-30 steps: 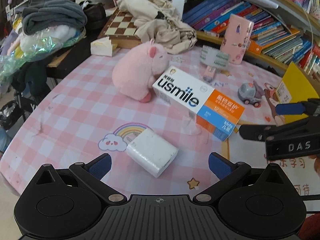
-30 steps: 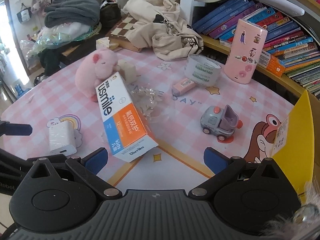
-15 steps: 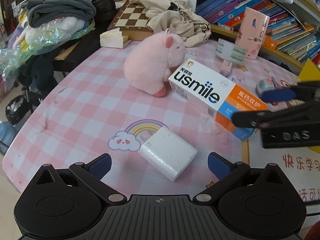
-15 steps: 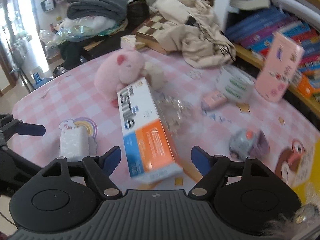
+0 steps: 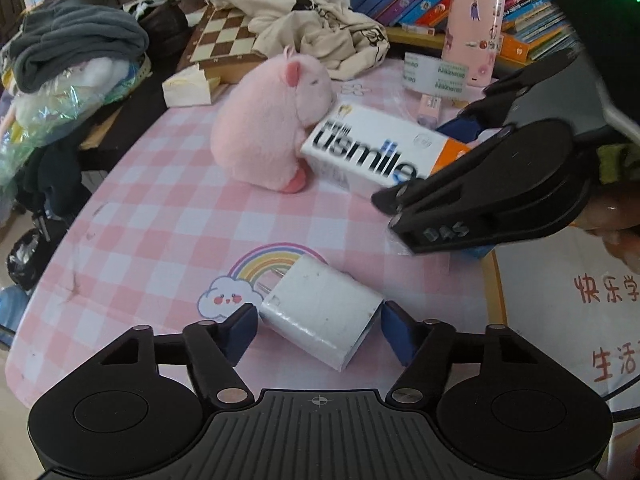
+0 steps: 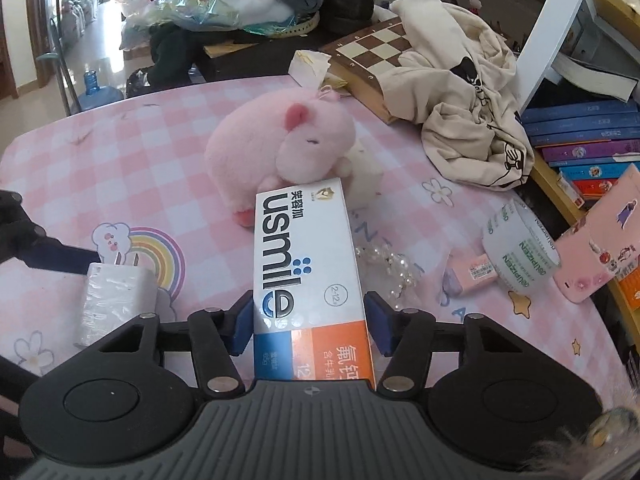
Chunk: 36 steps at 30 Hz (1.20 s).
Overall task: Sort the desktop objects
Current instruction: 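Grasp the usmile box with the right tool while the left tool grasps the white charger, then lift the usmile box and white charger and carry both toward the yellow box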
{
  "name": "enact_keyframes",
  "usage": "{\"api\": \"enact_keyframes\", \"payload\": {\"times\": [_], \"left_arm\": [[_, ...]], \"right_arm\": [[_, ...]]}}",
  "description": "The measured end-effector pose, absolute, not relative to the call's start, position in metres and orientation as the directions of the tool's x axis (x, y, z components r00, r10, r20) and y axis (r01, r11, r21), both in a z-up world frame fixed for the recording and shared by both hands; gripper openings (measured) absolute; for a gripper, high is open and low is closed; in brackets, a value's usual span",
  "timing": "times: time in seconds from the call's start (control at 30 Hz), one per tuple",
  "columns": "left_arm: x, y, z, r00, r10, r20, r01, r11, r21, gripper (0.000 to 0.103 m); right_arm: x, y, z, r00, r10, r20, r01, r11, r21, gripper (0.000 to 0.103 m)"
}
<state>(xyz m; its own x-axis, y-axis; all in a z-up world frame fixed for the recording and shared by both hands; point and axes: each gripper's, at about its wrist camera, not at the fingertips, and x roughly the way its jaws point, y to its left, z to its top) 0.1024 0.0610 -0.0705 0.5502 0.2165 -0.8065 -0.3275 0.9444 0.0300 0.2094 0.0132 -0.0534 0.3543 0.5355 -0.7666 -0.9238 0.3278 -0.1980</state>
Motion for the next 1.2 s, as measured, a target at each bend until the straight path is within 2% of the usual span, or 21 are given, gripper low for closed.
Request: {"api": "enact_keyframes", "payload": {"times": [0.2, 0.53, 1.2], "left_arm": [[0.099, 0.064, -0.070, 0.562, 0.199, -0.803, -0.324, 0.946, 0.007, 0.059], [0.091, 0.068, -0.061, 0.600, 0.119, -0.791, -0.303, 0.949, -0.087, 0.059], [0.074, 0.055, -0.043, 0.660, 0.032, -0.751, -0.213, 0.966, -0.146, 0.059]], "right_arm": [[0.207, -0.029, -0.022, 0.379, 0.601, -0.704, -0.898, 0.423, -0.122, 0.051], [0.199, -0.127, -0.010, 0.408, 0.516, -0.753, -0.764, 0.645, 0.028, 0.052], [0.156, -0.164, -0.048, 0.400, 0.374, -0.837, -0.663, 0.748, 0.018, 0.052]]}}
